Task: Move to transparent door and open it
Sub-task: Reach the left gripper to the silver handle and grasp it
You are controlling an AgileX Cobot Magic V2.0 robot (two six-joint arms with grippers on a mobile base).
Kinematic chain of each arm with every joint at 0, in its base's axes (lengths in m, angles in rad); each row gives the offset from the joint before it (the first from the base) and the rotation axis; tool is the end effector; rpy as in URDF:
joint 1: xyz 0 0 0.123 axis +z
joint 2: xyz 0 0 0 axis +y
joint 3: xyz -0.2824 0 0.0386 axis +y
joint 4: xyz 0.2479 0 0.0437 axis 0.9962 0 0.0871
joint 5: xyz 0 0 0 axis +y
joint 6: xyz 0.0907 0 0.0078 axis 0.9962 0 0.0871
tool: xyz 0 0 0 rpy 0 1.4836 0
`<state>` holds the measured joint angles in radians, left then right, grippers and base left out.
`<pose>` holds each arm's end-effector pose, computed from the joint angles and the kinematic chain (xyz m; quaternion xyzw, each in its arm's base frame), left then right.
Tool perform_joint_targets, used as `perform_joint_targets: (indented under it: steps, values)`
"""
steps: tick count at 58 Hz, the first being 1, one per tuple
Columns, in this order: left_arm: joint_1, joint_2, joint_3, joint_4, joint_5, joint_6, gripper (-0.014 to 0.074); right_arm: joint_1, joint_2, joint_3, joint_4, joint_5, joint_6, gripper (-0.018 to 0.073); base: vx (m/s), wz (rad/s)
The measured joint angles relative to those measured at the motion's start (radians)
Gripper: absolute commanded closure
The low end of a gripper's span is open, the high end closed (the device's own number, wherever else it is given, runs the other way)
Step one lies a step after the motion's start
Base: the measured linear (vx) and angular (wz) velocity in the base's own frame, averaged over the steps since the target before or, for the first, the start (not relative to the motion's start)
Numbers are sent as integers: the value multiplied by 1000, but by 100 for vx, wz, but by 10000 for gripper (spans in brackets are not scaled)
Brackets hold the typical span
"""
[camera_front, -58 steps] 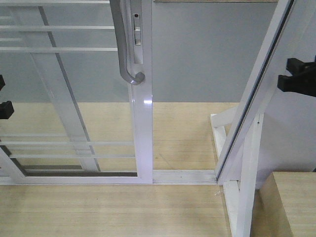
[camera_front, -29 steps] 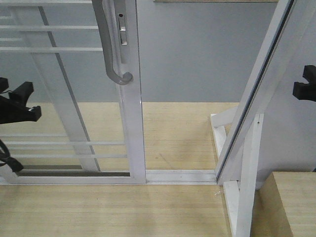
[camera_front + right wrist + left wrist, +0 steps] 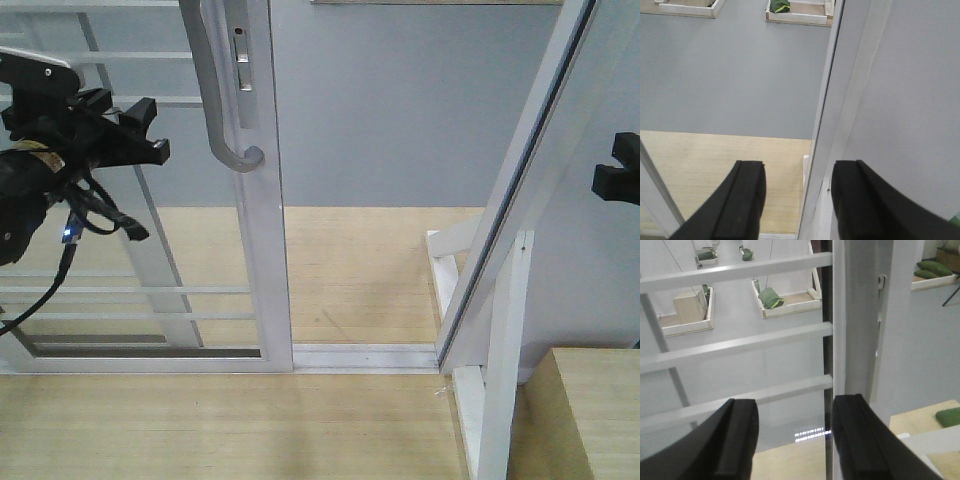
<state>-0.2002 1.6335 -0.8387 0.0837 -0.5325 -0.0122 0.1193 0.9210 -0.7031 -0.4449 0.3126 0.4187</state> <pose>0.3428 -0.0735 0.2400 0.1129 0.7583 -0.0612 0.6391 0.1940 0.0111 0.3238 -0.0167 0.8363 -0.0249 0.5475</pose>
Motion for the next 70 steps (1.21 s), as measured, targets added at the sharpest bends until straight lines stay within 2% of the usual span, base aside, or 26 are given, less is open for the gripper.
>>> perform_joint_targets:
  steps: [8,18,26,38,45,55,70]
  values:
    - [-19,78,-115,24,3,-52,127,0,0,0,0,0,0,174,0,0]
    - [-58,157,-236,69,33,-72,127,0,0,0,0,7,0,174,0,0]
    - [-72,213,-316,76,51,-71,128,0,0,0,0,10,0,174,0,0]
    - [-75,304,-425,79,58,-28,130,0,0,0,0,30,0,174,0,0]
    - [-75,348,-464,80,59,-27,157,0,0,0,0,36,0,174,0,0]
    - [-84,356,-475,22,75,-21,223,0,0,0,0,37,0,174,0,0]
    - [-90,353,-476,-19,102,25,225,0,0,0,0,37,0,174,0,0]
